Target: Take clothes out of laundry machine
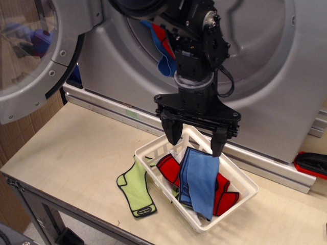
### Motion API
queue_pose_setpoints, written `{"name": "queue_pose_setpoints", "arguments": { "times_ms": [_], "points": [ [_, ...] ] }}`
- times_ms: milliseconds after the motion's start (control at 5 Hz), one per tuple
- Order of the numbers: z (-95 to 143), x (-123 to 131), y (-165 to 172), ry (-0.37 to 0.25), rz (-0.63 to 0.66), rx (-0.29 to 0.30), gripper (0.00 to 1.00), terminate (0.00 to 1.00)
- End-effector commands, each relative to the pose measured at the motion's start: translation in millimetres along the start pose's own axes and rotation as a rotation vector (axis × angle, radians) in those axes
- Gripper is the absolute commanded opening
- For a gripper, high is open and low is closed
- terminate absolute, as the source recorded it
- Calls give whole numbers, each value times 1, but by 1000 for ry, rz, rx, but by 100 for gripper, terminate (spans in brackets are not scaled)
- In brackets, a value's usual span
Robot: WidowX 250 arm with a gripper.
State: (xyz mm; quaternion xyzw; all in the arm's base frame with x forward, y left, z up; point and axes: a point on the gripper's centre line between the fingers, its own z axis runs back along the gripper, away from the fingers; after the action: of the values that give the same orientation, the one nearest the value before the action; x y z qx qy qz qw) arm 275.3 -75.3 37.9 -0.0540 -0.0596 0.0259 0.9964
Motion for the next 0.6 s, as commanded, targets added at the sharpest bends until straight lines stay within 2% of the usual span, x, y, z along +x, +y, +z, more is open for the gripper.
{"name": "queue_pose_setpoints", "arguments": {
  "times_ms": [0, 200, 400],
  "points": [
    [0, 0, 0, 0, 0, 0, 100, 0],
    [28, 1, 14, -89, 123, 60, 100, 0],
    [47, 1, 22, -160, 186, 92, 100, 0]
  ]
}}
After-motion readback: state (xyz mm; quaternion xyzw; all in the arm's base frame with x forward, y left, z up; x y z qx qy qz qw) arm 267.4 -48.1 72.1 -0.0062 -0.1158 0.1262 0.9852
